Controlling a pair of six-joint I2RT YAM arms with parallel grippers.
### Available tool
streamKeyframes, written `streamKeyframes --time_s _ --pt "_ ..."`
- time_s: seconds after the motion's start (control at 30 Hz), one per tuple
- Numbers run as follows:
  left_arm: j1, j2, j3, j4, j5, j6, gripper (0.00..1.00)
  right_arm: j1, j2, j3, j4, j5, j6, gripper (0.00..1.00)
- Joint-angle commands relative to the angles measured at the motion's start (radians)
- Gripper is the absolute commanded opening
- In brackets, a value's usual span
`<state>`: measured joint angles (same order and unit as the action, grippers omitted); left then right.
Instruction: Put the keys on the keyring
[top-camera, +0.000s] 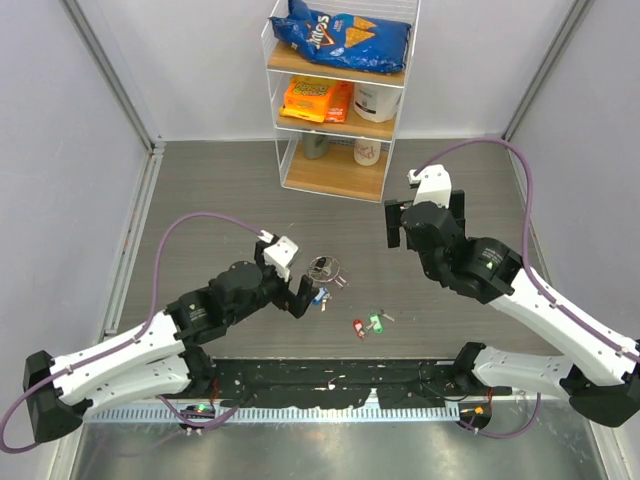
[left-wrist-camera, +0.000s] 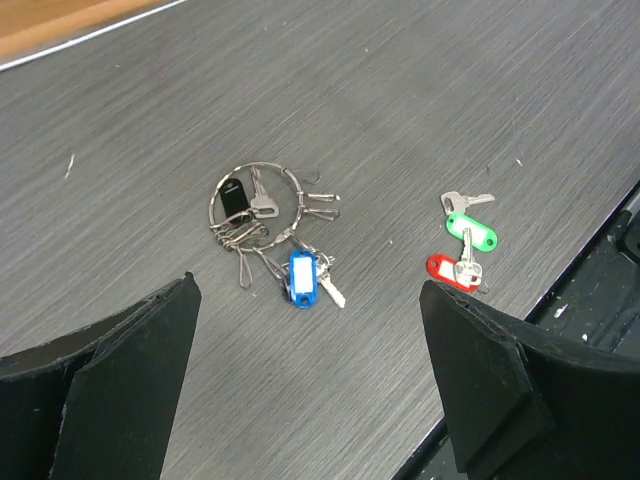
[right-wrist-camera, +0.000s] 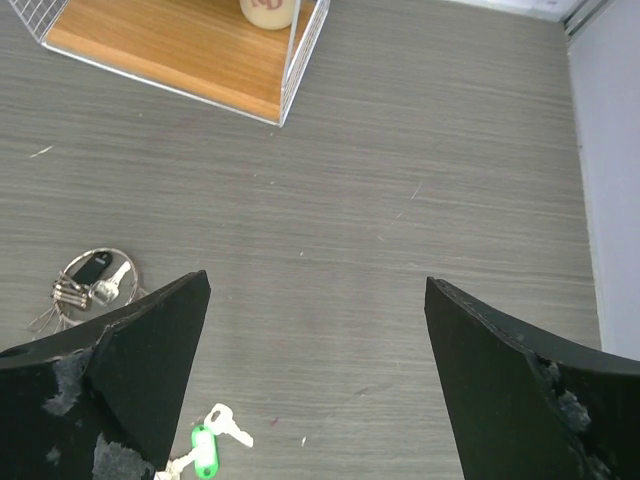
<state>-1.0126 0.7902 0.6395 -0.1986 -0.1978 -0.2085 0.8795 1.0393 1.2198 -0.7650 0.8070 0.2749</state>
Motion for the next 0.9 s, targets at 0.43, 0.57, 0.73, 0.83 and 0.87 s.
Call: streamKeyframes --time_s 0.43,0.57,0.73,0.83,0.87 --pt "0.000 0.213 0.039 -0.012 -0.117 -0.134 0.99 0.000 0.048 -0.236 0.205 -0.330 0.011 0.96" --pt "-0.001 0.201 0.006 -0.007 -0.140 -0.131 1.00 -0.017 0.137 -0.275 0.293 -0.327 -0.016 1.00" --pt "0.000 0.176 -0.020 -0.028 -0.161 -0.118 0.98 -0.149 0.221 -0.315 0.411 -0.524 0.017 0.93" --pt "0.009 0.147 -0.055 -0.033 -0.161 -0.114 0.96 -0.186 0.267 -0.348 0.505 -0.627 0.027 0.78" --pt "0.020 0.133 -0.069 -0.039 -0.158 -0.112 0.95 -0.191 0.300 -0.347 0.524 -0.664 0.024 0.75"
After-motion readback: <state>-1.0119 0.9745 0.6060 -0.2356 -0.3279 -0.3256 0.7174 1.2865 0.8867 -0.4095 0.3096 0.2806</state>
